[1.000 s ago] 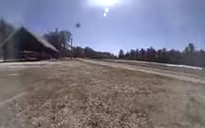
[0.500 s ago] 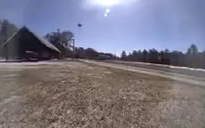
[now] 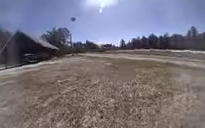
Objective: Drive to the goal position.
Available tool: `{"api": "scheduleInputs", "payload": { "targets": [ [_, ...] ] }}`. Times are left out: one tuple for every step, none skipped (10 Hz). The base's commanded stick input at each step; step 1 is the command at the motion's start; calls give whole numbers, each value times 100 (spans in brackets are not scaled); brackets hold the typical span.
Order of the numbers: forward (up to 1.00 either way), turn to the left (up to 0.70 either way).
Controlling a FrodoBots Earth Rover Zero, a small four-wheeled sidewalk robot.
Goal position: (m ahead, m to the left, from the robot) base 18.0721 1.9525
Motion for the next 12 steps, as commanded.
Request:
{"api": "scheduleInputs", "payload": {
  "targets": [
    [70, 0],
    [70, 0],
    [70, 0],
    [70, 0],
    [70, 0],
    [70, 0],
    [70, 0],
    [70, 0],
    [70, 0],
    [70, 0],
    [70, 0],
    [70, 0]
  ]
}}
